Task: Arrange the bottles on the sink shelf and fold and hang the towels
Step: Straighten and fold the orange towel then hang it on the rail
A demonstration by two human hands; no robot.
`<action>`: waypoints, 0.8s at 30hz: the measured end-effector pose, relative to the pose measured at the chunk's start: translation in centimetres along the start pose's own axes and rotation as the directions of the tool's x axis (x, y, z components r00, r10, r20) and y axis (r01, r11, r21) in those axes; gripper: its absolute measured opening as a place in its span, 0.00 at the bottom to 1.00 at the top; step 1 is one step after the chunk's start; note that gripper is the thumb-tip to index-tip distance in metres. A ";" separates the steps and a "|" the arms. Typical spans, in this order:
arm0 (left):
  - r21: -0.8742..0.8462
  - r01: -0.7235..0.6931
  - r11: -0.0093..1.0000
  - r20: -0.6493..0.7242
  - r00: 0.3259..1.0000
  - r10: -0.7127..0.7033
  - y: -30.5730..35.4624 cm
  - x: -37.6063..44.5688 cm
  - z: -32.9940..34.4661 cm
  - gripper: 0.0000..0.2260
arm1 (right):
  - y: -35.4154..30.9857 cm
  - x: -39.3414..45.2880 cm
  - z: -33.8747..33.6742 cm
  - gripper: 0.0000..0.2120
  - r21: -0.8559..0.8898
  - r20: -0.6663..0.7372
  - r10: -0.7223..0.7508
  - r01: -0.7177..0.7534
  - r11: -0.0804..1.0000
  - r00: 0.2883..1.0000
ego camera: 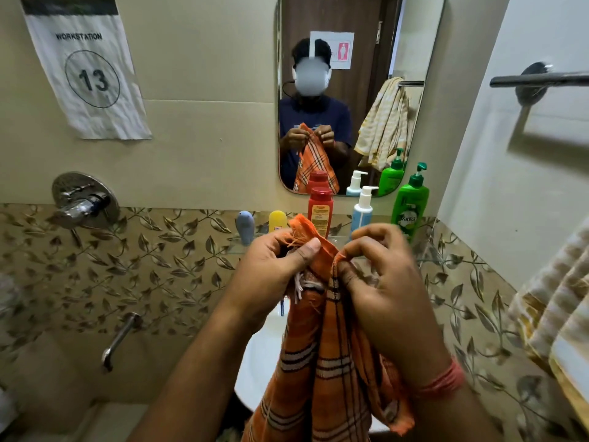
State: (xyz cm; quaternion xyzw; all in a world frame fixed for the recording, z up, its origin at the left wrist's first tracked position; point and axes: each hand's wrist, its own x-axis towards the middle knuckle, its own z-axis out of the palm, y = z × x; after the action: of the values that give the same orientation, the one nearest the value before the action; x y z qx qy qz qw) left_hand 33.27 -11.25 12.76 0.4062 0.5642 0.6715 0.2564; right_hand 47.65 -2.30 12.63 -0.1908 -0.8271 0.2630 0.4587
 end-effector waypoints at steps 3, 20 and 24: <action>0.055 -0.047 0.997 -0.026 0.998 0.049 0.1 -0.2 0.9 0.06 | -1.6 -0.6 -0.6 0.03 0.140 -0.041 -0.171 0.175 0.975 0.984; -0.399 0.087 0.913 0.146 0.989 -0.031 -1.5 -1.6 0.9 0.13 | -2.2 0.7 1.1 0.09 -0.003 -0.077 0.012 -0.012 1.000 0.997; -0.188 0.023 0.982 0.205 0.979 0.016 -1.6 -1.9 0.2 0.15 | -2.0 0.7 1.2 0.10 0.017 -0.075 -0.003 0.004 1.000 0.997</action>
State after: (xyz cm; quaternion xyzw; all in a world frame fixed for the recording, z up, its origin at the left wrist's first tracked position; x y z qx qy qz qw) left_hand 34.30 -12.30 10.69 0.4461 0.4687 0.6763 0.3520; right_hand 46.09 -3.81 13.76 -0.1953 -0.8073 0.2620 0.4914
